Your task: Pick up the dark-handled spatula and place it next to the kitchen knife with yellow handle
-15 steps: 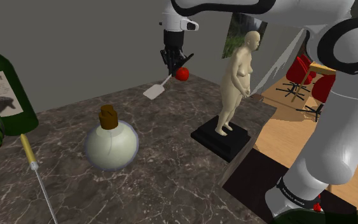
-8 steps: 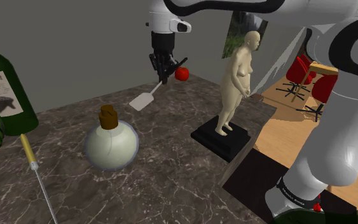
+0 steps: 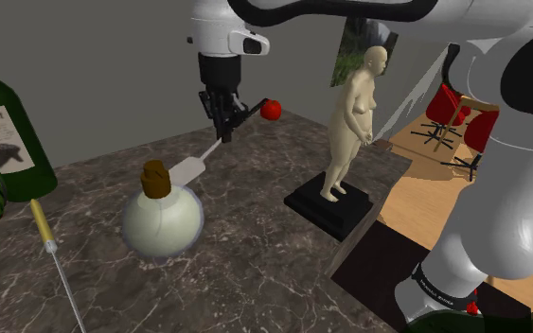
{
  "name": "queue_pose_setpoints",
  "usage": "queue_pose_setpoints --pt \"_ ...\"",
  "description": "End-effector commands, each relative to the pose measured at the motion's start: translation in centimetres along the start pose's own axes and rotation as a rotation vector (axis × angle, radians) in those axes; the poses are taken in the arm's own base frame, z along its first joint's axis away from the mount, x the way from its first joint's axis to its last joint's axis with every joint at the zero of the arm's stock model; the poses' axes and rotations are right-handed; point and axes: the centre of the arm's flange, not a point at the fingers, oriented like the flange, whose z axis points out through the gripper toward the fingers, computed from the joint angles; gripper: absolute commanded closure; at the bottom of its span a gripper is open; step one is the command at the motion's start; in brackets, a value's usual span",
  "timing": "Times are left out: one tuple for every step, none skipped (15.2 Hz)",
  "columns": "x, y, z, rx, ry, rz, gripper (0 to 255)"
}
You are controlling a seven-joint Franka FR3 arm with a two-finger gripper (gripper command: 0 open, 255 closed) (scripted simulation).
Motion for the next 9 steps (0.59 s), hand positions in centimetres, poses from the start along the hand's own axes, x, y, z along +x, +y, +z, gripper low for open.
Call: queue_pose_setpoints --pt "-2.6 1.0 -0.5 0.0 0.0 0.001 255" --pt "-3.8 1.6 -0.6 0.0 0.0 0.001 255" --pt "-5.0 2.1 -0.7 0.0 0.0 0.001 255" --pt "-6.2 2.7 -0.7 0.0 0.0 0.001 255" --pt "-7.4 3.2 -0.8 0.0 0.0 0.001 255" --pt "-8.6 3.8 -0.9 0.0 0.0 0.001 255" --pt "-9.7 4.3 -1.0 0.0 0.0 0.001 255" --pt "-9.7 4.3 -0.5 0.0 0.0 0.001 255" --pt "-9.7 4.3 0.1 0.0 0.0 0.001 255"
